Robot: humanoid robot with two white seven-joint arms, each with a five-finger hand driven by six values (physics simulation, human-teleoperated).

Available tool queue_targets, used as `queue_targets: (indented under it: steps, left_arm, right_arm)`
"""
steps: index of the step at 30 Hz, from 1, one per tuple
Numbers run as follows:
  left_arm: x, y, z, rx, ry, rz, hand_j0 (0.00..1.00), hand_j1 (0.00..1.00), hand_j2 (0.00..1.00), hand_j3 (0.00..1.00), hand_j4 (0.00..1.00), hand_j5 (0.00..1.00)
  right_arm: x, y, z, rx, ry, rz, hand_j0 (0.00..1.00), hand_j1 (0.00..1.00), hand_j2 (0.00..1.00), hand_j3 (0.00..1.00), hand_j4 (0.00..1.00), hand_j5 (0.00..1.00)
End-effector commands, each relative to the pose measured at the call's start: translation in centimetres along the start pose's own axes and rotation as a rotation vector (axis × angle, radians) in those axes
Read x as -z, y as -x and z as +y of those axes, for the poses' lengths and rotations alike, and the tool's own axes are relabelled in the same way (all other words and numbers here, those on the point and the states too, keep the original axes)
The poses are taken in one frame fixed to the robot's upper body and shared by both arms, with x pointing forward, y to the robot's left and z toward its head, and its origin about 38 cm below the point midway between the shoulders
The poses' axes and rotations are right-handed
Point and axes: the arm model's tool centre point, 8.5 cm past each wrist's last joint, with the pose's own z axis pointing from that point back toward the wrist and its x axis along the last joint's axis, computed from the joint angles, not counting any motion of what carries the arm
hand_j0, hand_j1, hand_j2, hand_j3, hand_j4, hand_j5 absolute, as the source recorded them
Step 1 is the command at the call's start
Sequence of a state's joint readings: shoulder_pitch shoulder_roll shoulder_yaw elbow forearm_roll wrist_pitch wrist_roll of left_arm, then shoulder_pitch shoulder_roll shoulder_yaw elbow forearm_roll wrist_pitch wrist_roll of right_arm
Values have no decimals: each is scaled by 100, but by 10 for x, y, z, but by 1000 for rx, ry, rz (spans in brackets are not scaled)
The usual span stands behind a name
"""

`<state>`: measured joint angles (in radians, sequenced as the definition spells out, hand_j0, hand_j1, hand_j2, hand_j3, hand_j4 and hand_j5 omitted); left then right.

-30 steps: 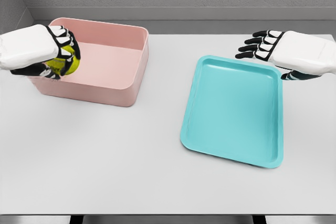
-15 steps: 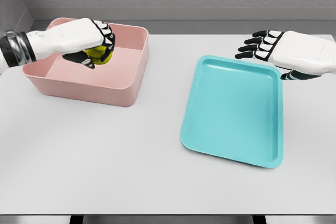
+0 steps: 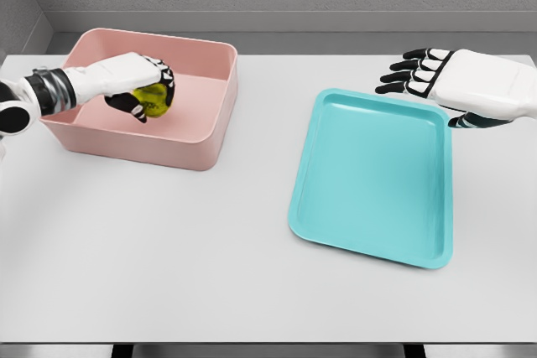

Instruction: Put the tennis from the blue tray into the pink basket with both arms

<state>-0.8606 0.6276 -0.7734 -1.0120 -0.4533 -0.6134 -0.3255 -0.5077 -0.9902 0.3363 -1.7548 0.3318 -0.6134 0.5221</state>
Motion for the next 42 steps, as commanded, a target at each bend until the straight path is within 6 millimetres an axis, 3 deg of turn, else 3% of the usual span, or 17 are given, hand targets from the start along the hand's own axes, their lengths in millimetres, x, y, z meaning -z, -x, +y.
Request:
queue_targets:
  steps: [1,6,8,11,15,19,23,29,42]
  left_arm:
    - [-2,4,-2,-21,-6,12,100,100,100,100,100,100]
    - [-3,2,3,-21,-23,3,100,100,100,100,100,100]
    - [-24,11,13,-41,-57,15,100,100,100,100,100,100]
    - [-52,6,28,-15,-83,-6,100,100,100,100,100,100]
    - [-72,-4,38,-27,-116,-47,100,100,100,100,100,100]
    - [-76,-34,50,-6,-145,-142,100,100,100,100,100,100]
    - [-98,-47,46,35,-103,-161,100,100,100,100,100,100]
    - [-144,-22,47,19,-97,-53,100,100,100,100,100,100]
    - [-142,-26,31,-9,-83,-64,100,100,100,100,100,100]
  right_arm:
    - [0,0,0,4,3,1,100,100,100,100,100,100]
    - [0,0,0,4,3,1,100,100,100,100,100,100]
    - [0,0,0,4,3,1,100,100,100,100,100,100]
    - [0,0,0,4,3,1,100,100,100,100,100,100]
    - [-1,0,-1,4,2,2,100,100,100,100,100,100]
    - [0,0,0,4,3,1,100,100,100,100,100,100]
    - [0,0,0,4,3,1,100,100,100,100,100,100]
    - [-1,0,-1,4,2,2,100,100,100,100,100,100]
    - [-1,1,-1,3,3,2,100,100,100,100,100,100]
